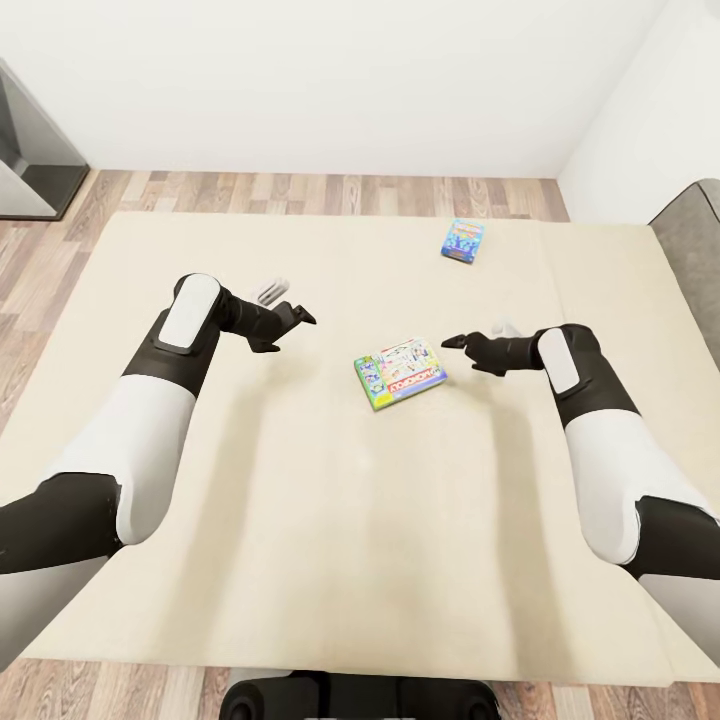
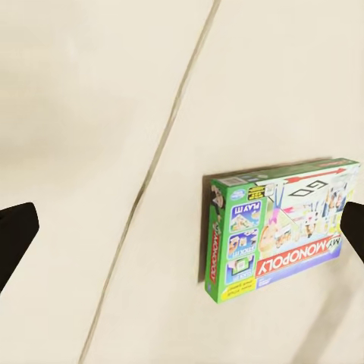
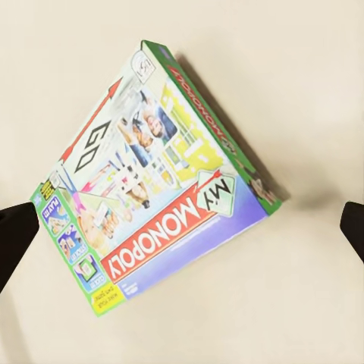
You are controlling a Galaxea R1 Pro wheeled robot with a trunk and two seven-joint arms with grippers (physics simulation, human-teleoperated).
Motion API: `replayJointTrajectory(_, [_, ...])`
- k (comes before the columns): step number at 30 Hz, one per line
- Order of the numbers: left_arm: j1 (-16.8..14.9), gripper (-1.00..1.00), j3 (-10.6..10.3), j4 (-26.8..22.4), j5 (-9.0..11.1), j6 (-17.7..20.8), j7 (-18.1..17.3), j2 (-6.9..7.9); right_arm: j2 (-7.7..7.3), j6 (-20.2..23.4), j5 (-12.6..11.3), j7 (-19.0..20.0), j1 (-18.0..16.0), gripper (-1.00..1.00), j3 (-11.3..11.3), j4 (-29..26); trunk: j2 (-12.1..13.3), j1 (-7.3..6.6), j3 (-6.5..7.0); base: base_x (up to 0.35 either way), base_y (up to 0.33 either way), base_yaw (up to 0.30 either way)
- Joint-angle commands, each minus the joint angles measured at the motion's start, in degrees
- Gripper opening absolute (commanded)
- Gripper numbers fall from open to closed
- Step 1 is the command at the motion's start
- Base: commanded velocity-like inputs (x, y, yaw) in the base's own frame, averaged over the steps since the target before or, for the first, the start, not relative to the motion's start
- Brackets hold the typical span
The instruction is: Put all the toys in the child's room - the three board games (two on the bed and one on the table), the two jigsaw puzzles on the table, and the tennis ball on the table - inside the toy box on the table in the child's room.
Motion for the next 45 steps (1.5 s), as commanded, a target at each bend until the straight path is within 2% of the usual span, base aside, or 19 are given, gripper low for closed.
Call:
replayJointTrajectory(1, [0.0,1.00,-0.1,0.0,0.6,0.0,0.6,0.01,0.02,0.2,0.6,0.6,0.0,1.00,-0.2,0.0,0.0,0.00,-0.03,0.000,0.000,0.000])
replayJointTrajectory(17, [0.0,1.00,0.0,0.0,0.7,0.0,0.5,-0.04,0.10,0.1,0.8,0.1,0.0,1.00,-0.2,-0.1,0.0,0.00,-0.03,0.000,0.000,0.000])
replayJointTrajectory(45, [0.0,1.00,0.0,0.0,0.7,0.0,0.4,-0.31,0.05,0.1,0.8,0.0,-0.1,1.00,-0.2,-0.6,-11.3,6.15,-5.25,0.000,0.000,0.000])
